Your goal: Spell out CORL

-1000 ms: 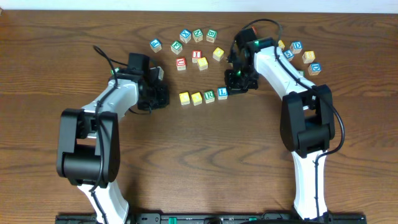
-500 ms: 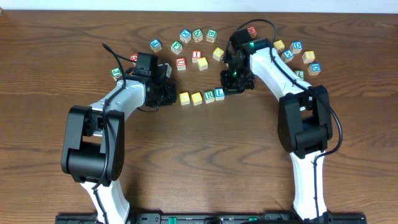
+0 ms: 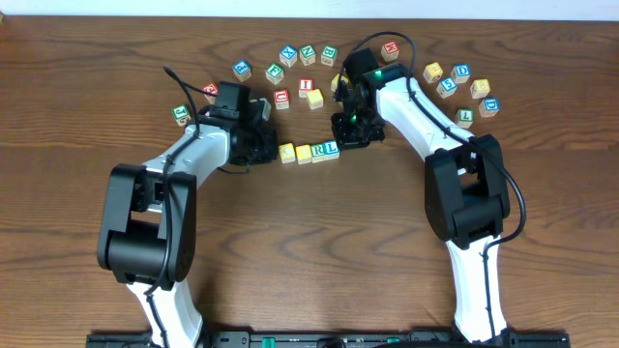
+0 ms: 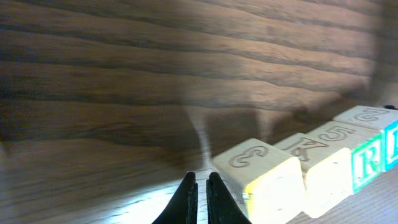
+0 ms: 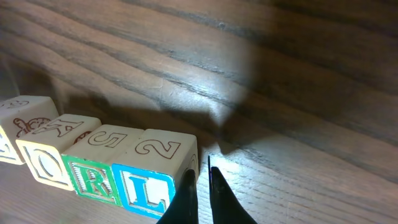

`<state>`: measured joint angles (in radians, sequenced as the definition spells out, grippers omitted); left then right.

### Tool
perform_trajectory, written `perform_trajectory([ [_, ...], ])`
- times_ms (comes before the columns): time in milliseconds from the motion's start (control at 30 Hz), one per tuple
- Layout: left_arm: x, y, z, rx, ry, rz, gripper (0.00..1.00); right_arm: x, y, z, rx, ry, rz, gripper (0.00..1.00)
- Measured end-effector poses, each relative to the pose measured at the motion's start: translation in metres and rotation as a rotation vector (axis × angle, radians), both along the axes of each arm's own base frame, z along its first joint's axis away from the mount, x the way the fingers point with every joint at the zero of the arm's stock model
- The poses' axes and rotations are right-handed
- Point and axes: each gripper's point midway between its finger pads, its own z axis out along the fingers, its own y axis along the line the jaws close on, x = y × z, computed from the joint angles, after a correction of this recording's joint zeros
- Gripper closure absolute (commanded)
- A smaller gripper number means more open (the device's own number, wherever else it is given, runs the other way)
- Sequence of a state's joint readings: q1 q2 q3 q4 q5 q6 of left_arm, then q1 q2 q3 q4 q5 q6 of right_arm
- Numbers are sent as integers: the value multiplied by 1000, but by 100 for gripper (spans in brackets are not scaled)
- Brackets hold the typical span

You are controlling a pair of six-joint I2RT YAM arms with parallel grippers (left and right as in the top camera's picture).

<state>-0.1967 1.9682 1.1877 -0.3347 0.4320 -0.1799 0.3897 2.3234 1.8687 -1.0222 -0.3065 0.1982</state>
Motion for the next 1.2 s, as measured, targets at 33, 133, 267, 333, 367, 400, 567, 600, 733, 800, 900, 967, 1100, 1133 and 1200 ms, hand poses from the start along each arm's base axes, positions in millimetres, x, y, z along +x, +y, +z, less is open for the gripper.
perform_trajectory([
  [33, -1, -3, 0, -1, -1, -7, 93, -1, 0, 0, -1, 1, 1, 96],
  [133, -3, -9, 0, 1, -3, -24, 93, -1, -1, -1, -12, 1, 0, 97],
  [267, -3, -11, 0, 4, -5, -31, 93, -1, -2, -1, -16, 1, -2, 97],
  [333, -3, -11, 0, 7, -9, -38, 92, -1, -2, -1, -20, 2, -4, 97],
  [367, -3, -11, 0, 8, -11, -40, 92, -2, -2, -2, -21, 5, -8, 97],
  [400, -3, -11, 0, 9, -12, -44, 93, -3, -1, -3, -23, 9, -11, 97],
  [567, -3, -10, 0, 14, -14, -46, 93, -12, 0, -9, -43, 39, -35, 97],
  [600, -3, -9, -1, 17, -15, -46, 93, -14, 1, -10, -46, 45, -42, 97],
  [733, -3, -9, -1, 23, -17, -46, 93, -21, 6, -13, -49, 64, -49, 97],
  [800, -3, -9, -1, 24, -17, -47, 93, -23, 10, -13, -46, 69, -55, 98],
  [900, -4, -9, -1, 24, -12, -43, 92, -22, 12, -13, -37, 71, -68, 98],
  [967, -5, -9, -2, 24, -4, -39, 93, -22, 13, -13, -35, 70, -77, 98],
  [1100, -6, -8, -2, 24, 3, -36, 93, -20, 14, -13, -29, 66, -89, 99],
  [1133, -6, -8, -2, 28, 2, -35, 93, -19, 14, -12, -28, 66, -90, 99],
  [1200, -4, -3, -4, 52, 0, -18, 92, -18, 14, -12, -28, 63, -98, 99],
])
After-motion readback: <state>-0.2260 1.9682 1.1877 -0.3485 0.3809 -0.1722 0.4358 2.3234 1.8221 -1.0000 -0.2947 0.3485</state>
